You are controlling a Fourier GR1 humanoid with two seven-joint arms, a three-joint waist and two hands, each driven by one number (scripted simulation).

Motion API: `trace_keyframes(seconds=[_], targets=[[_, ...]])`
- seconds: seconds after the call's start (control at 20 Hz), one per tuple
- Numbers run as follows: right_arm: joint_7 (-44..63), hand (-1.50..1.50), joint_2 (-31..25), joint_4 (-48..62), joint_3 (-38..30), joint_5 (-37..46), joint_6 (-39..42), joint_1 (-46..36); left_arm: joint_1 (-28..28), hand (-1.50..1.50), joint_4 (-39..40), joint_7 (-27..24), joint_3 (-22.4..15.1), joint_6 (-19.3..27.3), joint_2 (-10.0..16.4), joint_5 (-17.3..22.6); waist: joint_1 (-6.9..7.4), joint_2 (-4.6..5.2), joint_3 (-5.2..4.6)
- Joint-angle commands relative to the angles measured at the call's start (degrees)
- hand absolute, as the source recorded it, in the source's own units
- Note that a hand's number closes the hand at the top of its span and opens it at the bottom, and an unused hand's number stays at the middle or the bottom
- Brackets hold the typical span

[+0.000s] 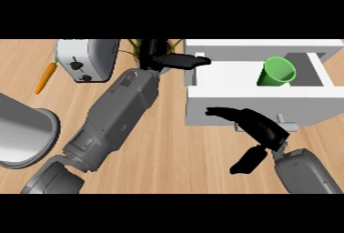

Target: Pick up the cup, place it into the drawer and close the drawer

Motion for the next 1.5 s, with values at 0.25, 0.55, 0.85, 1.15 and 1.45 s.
trace_keyframes(seconds=[0.25,0.55,0.85,1.15,1.45], targets=[[-10.48,1.5,5.38,33.28,0.84,11.2,-10.4,-11.57,6.15,-1.5,-6.68,1.11,1.06,-4.1,5.03,0.73,4.63,0.19,0.1],[-19.96,1.5,2.8,46.44,-7.94,7.69,-12.62,-22.06,13.01,-1.5,-10.9,0.71,-0.43,-7.72,6.25,0.42,6.96,0.68,0.19],[-22.61,1.5,0.17,55.13,-14.92,5.36,-16.41,-31.34,14.9,-1.5,-14.1,2.51,-0.22,-8.78,8.53,0.9,8.76,1.51,0.28],[-20.62,1.5,-3.62,57.24,-19.04,2.56,-15.1,-35.63,16.27,-1.5,-16.39,4.15,-0.95,-10.61,9.75,0.96,10.27,1.7,0.27],[-19.97,1.5,-5.41,55.66,-19.97,0.84,-12.24,-36.19,17.46,-1.5,-17.33,4.84,-0.99,-12.46,10.39,1.5,11.15,2.16,0.21]])
